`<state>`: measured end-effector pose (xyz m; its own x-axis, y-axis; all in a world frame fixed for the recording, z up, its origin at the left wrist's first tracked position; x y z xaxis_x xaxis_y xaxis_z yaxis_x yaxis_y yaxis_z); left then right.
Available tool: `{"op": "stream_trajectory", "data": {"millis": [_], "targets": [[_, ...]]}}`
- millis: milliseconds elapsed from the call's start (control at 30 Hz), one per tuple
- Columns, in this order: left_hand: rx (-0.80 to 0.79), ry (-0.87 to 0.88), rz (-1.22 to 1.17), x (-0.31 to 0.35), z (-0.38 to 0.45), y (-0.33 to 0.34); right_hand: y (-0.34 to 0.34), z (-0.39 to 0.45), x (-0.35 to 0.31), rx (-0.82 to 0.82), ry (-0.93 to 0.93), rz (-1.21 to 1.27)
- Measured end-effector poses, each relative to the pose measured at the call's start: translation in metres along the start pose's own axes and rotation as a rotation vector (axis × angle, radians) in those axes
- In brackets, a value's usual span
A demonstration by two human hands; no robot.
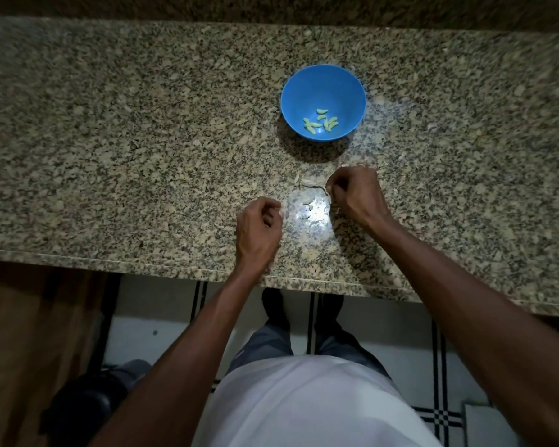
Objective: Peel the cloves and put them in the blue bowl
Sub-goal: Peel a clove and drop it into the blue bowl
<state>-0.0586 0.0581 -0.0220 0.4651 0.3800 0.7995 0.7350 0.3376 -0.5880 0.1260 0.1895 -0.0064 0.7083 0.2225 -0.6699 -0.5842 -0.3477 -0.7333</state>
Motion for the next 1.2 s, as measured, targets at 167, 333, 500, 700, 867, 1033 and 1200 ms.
{"op": "stream_trajectory", "data": {"millis": [167, 333, 500, 700, 867, 1033, 1200], "targets": [[0.027, 0.063, 0.018, 0.021, 0.010, 0.005, 0.002, 0.005, -0.004, 0.011, -0.007, 0.023], [-0.219, 0.275, 0.217, 0.052, 0.041, 0.049, 0.002, 0.009, -0.004, 0.007, -0.008, -0.010], [-0.250, 0.235, 0.299, 0.056, 0.048, 0.072, -0.002, 0.018, 0.009, -0.022, 0.089, 0.034], [-0.193, 0.205, 0.227, 0.058, 0.052, 0.065, -0.006, 0.021, 0.008, -0.042, 0.071, 0.010], [-0.176, 0.205, 0.177, 0.047, 0.065, 0.052, -0.008, 0.012, 0.002, -0.042, 0.034, -0.005], [-0.156, 0.235, 0.195, 0.048, 0.067, 0.038, -0.008, -0.002, 0.003, -0.043, 0.028, -0.007], [0.099, 0.182, 0.132, 0.046, 0.047, -0.004, -0.012, -0.016, 0.002, 0.024, -0.007, -0.074]]}}
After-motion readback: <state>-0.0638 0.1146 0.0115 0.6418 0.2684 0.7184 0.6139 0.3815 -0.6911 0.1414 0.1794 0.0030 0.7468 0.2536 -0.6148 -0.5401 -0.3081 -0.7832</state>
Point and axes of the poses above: each hand's wrist, its own z-axis towards the middle knuckle, its own y-axis out of the palm, x = y × z, the point moved 8 cm from there along z, towards the middle knuckle, and after that the axes turned 2 degrees about -z, right-handed, at the moved point
